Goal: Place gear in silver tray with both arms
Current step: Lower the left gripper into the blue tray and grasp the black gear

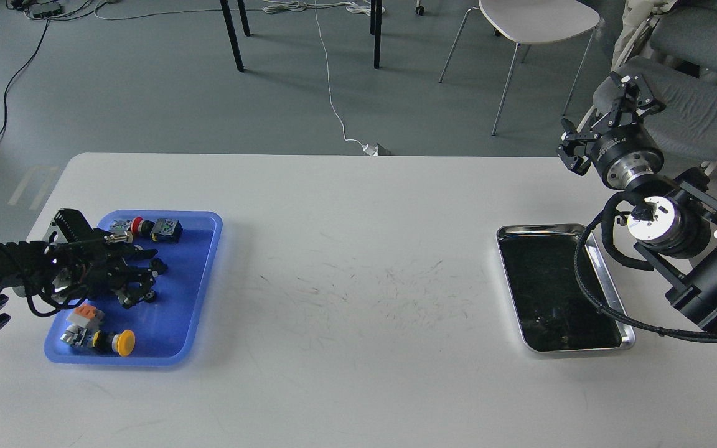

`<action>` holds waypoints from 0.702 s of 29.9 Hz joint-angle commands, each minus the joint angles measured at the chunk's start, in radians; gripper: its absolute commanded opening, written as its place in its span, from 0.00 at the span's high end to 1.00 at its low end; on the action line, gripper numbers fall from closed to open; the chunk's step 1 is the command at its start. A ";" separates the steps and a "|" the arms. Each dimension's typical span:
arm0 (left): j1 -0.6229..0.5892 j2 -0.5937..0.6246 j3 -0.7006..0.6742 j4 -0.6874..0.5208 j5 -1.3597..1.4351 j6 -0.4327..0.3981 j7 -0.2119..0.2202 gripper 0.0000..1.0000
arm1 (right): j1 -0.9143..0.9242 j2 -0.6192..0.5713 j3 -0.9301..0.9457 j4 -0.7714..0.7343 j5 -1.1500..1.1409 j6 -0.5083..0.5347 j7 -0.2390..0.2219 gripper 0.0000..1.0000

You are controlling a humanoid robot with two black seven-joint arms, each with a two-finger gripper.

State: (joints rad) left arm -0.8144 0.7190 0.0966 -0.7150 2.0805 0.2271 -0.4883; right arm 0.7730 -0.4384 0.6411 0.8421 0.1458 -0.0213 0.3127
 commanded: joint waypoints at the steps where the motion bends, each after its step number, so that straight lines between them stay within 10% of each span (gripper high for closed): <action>1: 0.003 -0.001 0.003 0.000 0.001 0.000 0.000 0.74 | -0.001 0.000 -0.001 0.000 0.000 0.000 0.000 0.01; 21: -0.069 0.075 -0.008 -0.135 -0.171 -0.087 0.000 0.91 | -0.001 -0.002 -0.023 -0.005 -0.002 0.001 0.000 0.01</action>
State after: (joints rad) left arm -0.8638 0.7809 0.0873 -0.8318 1.9415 0.1541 -0.4893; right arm 0.7730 -0.4383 0.6198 0.8366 0.1442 -0.0210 0.3127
